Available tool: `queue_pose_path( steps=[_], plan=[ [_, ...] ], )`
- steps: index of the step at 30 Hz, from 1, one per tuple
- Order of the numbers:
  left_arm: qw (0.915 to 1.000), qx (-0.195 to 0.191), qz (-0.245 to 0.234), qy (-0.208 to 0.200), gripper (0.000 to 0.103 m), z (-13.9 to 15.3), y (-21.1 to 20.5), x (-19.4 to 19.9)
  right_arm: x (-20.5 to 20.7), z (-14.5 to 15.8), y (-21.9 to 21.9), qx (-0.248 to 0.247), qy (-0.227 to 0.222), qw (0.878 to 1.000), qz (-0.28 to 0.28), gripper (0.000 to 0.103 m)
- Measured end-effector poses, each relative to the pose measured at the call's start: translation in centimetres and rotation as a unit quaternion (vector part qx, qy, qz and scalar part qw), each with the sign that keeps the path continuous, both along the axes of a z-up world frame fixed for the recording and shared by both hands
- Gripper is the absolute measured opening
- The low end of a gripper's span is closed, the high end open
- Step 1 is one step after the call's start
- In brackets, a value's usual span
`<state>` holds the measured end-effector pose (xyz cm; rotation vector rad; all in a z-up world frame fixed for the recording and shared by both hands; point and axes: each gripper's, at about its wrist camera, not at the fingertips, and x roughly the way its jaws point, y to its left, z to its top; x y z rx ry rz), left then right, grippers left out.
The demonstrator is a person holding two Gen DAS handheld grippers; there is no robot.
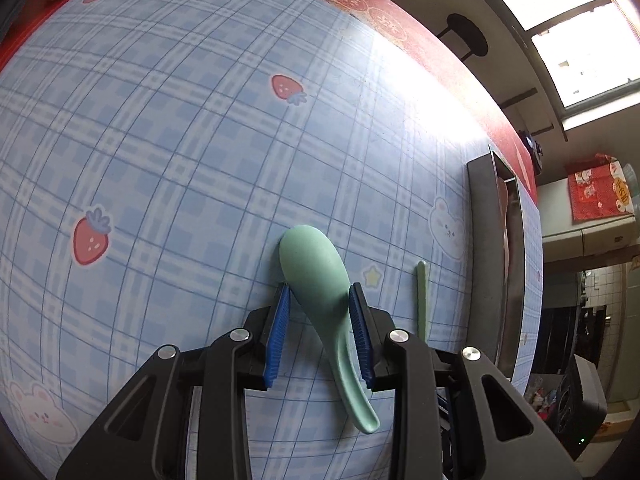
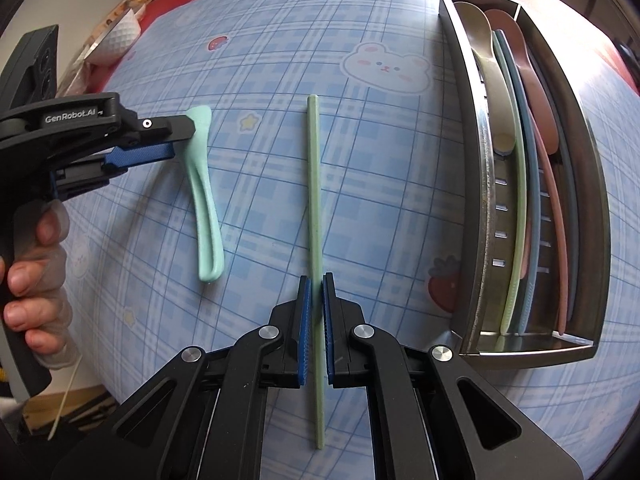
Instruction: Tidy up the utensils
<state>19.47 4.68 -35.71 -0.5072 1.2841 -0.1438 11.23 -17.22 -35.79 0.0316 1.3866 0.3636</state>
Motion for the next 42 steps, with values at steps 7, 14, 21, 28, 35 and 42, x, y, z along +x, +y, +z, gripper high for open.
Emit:
queue_pose_path(
  steps=[7,14,21,28,35,42],
  plan=[
    [0.9929,0.065,-0.098,-0.010,0.033,0.1,-4.3,-2.2,-0.1,0.1,-2.1,0.009,0.005,0.999,-0.035,0.006],
    [0.9823,0.144,-0.116,-0.026,0.029,0.1,-6.4,-3.1,-0.3,0.1,-2.7,0.015,0.002,0.999,-0.036,0.006],
    [0.9799,0.162,-0.113,-0.028,0.012,0.4,-4.8,-4.1,-0.2,0.1,-2.6,0.019,0.004,0.999,-0.039,0.006],
    [0.9816,0.155,-0.106,-0.039,0.012,1.2,-1.3,-6.6,-0.2,0.1,-2.8,0.026,0.004,0.999,-0.041,0.006],
    [0.9911,0.104,-0.056,-0.061,0.012,3.0,1.3,-8.3,-0.3,0.3,-2.9,0.040,0.002,0.998,-0.045,0.006],
    [0.9901,0.102,-0.056,-0.078,0.012,4.4,0.8,-8.4,0.1,1.2,-1.9,0.047,-0.012,0.998,-0.027,0.004]
  ],
)
